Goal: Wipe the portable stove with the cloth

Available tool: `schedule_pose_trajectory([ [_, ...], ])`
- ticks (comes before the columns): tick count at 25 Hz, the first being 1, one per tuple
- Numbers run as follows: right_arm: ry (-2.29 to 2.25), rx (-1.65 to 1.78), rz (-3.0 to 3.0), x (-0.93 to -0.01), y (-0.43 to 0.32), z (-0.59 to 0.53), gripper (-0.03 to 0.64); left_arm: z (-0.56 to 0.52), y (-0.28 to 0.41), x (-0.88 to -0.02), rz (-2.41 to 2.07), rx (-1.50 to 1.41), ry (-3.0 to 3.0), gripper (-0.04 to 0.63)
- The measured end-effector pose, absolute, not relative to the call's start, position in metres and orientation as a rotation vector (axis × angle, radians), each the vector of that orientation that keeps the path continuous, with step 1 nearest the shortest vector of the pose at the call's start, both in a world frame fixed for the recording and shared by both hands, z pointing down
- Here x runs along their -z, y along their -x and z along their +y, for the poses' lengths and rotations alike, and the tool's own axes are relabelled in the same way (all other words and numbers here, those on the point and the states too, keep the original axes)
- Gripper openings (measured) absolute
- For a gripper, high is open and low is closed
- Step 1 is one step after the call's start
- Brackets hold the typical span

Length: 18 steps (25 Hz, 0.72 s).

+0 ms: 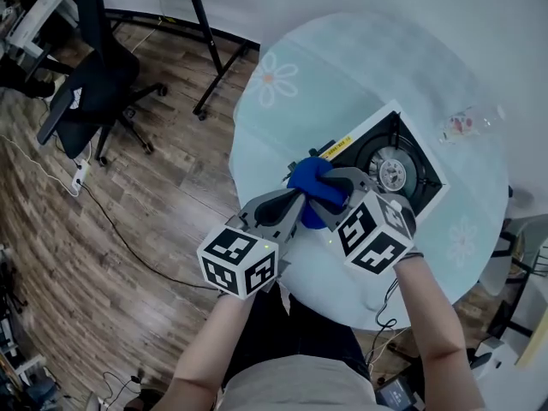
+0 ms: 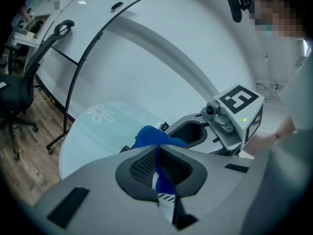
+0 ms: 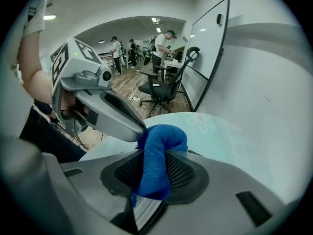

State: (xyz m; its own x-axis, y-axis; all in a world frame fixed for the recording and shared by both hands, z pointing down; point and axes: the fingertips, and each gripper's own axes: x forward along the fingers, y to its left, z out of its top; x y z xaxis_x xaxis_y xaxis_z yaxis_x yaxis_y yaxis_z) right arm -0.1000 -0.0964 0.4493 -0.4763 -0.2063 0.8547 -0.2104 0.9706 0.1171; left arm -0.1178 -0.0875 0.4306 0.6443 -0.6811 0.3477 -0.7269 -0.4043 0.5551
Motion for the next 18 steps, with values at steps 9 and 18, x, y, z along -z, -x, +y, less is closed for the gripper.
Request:
schedule_pose_trajectory([
  [9,-0.204,0.109,-2.141,-0.434,0.117,-0.129,0.138,-0.106,0.125,-0.423,-1.190,-0.076,-2.160,0.029],
  [18,-0.180,0.206,-2.189,-0.424,0.130,-0.169,0.138,-0.119,0.134,-0.424,-1.244,-0.095,-2.151,0.029],
])
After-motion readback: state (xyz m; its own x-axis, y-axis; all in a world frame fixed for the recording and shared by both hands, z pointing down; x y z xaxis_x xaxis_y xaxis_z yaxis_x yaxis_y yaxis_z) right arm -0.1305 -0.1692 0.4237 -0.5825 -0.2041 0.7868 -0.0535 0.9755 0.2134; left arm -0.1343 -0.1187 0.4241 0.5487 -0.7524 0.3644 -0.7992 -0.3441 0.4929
